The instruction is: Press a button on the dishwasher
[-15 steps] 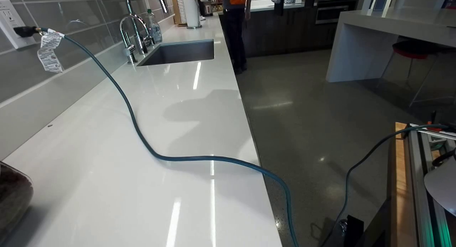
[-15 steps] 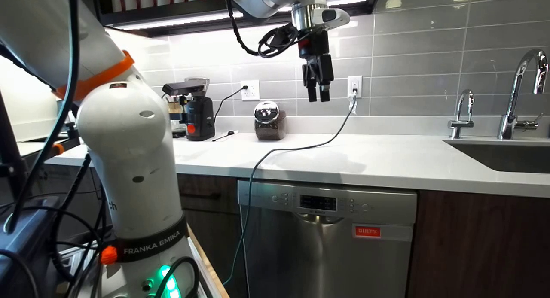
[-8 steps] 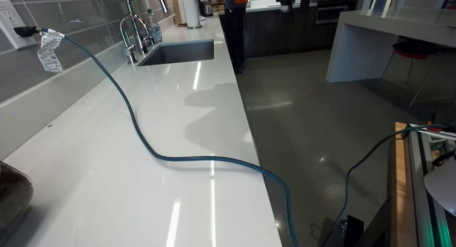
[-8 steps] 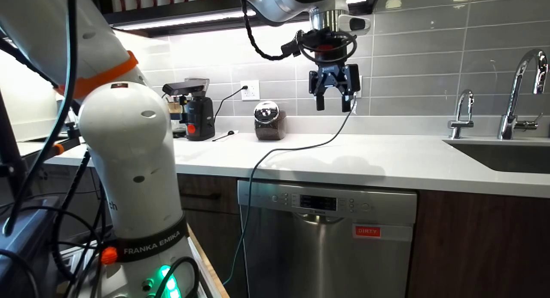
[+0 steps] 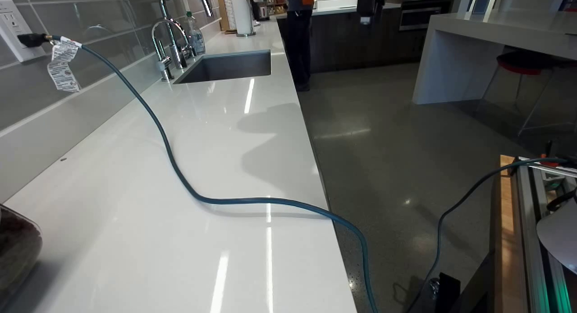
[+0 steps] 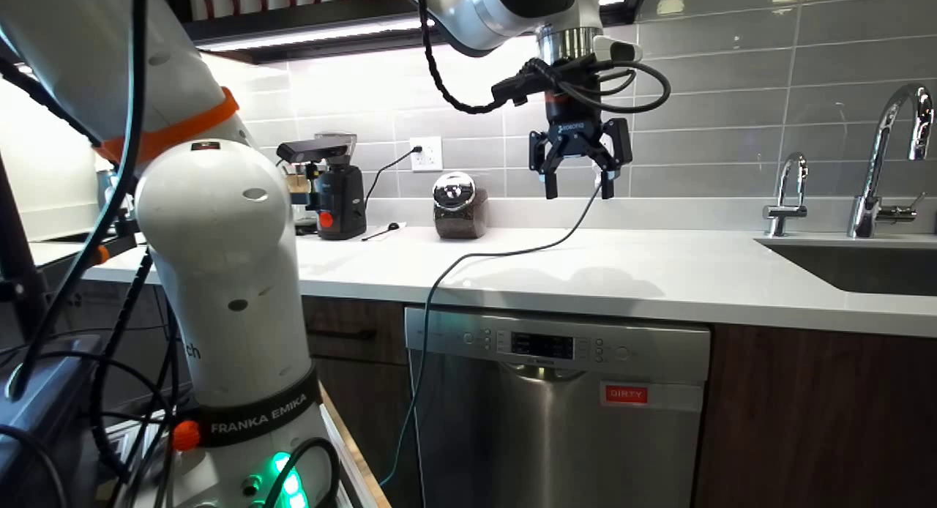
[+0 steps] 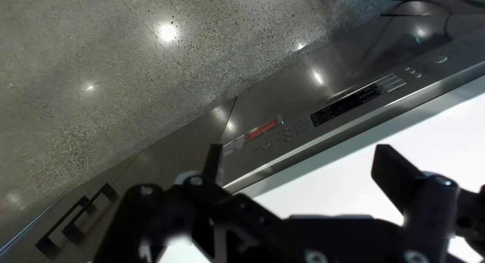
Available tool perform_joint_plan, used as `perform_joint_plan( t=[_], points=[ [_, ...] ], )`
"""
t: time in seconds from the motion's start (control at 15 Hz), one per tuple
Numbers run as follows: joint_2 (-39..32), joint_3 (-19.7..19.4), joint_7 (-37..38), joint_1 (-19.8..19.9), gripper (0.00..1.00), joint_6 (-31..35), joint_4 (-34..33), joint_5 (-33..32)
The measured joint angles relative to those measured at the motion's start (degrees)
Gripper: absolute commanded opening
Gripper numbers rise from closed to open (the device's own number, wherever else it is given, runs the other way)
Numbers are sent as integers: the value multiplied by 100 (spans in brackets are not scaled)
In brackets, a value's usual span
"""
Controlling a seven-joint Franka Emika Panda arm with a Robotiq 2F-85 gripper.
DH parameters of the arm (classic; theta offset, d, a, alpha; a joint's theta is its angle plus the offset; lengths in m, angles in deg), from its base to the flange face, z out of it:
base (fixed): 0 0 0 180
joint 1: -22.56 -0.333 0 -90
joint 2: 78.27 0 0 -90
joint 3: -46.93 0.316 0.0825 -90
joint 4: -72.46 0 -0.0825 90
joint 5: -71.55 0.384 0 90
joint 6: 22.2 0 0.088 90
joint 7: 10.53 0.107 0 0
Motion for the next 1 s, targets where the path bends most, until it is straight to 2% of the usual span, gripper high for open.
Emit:
perform_joint_plan(
  t=[0.6, 1.0],
  points=[
    [-25, 1, -84, -32, 100, -21, 4, -21],
    [-368, -206, -1004, -78, 100, 117, 191, -50]
  ],
)
